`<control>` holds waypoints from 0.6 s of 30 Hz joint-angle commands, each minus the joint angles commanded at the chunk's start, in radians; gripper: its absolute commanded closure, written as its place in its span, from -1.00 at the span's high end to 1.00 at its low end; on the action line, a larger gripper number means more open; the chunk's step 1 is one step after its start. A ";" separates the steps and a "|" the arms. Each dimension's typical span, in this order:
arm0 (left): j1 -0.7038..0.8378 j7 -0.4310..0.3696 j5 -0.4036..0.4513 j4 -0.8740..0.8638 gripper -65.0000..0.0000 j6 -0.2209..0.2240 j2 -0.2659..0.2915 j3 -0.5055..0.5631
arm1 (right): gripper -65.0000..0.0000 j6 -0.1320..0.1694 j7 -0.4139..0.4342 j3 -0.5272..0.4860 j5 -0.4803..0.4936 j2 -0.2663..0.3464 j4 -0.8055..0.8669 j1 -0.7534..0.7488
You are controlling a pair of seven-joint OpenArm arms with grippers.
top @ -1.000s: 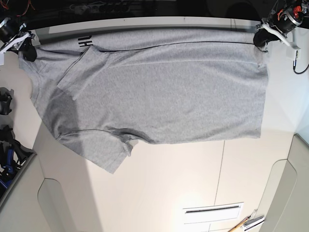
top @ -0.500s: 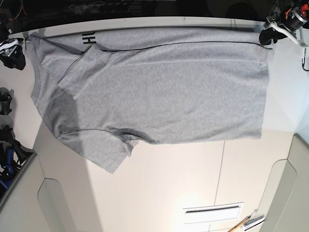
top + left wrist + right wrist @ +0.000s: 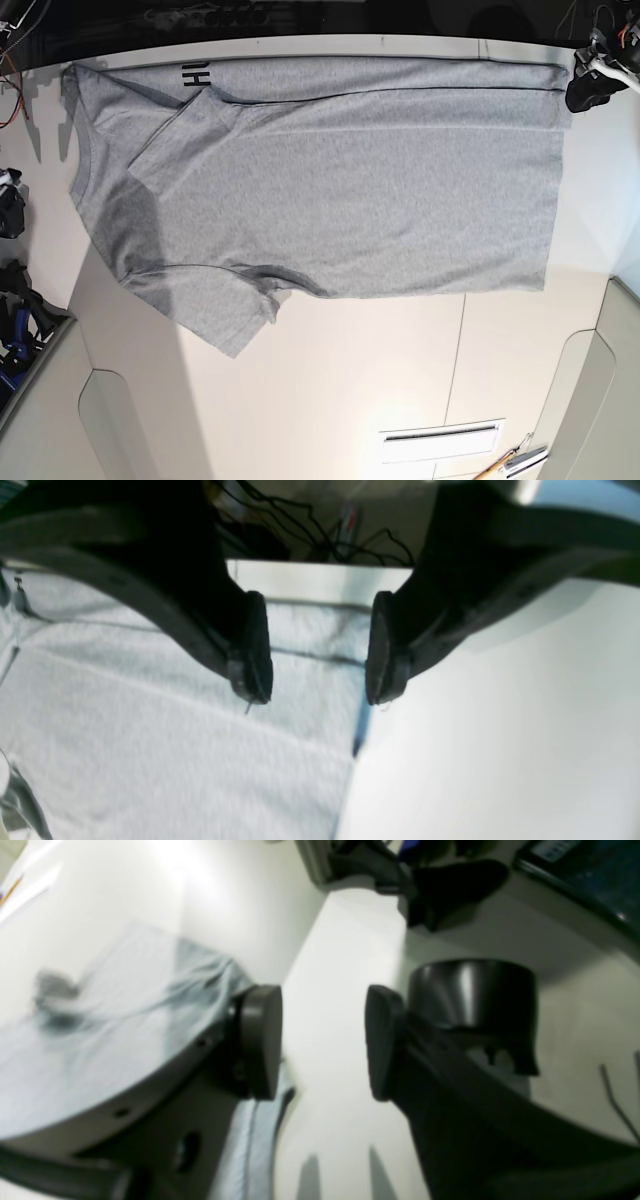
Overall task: Fold the T-shirt properly
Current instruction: 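Lay the folded hem down and open both grippers, then move both grippers to the shirt's folded edge and grasp it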
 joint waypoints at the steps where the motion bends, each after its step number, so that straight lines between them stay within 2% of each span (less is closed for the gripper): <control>1: 0.000 -0.014 0.004 0.000 0.03 0.000 -0.013 0.000 | -0.18 0.000 0.024 -0.024 -0.019 0.005 -0.047 0.037; 7: -0.050 -0.017 0.044 0.000 0.03 0.000 -0.058 0.000 | -0.18 0.000 0.064 -0.149 -0.080 0.002 -0.260 0.260; 9: -0.067 -0.021 0.046 0.000 0.16 0.000 -0.069 0.000 | -0.15 0.000 0.100 -0.209 -0.120 0.002 -0.323 0.327; 11: -0.095 -0.023 0.047 0.000 0.31 0.000 -0.085 0.000 | 0.03 0.000 0.154 -0.278 -0.164 0.000 -0.393 0.386; 13: -0.137 -0.028 0.048 0.000 0.34 0.000 -0.097 0.000 | 0.15 -0.008 0.204 -0.336 -0.201 -0.004 -0.467 0.438; 18: -0.258 -0.127 0.150 -0.006 0.34 0.000 -0.122 0.002 | 0.15 -0.017 0.258 -0.409 -0.247 -0.013 -0.586 0.490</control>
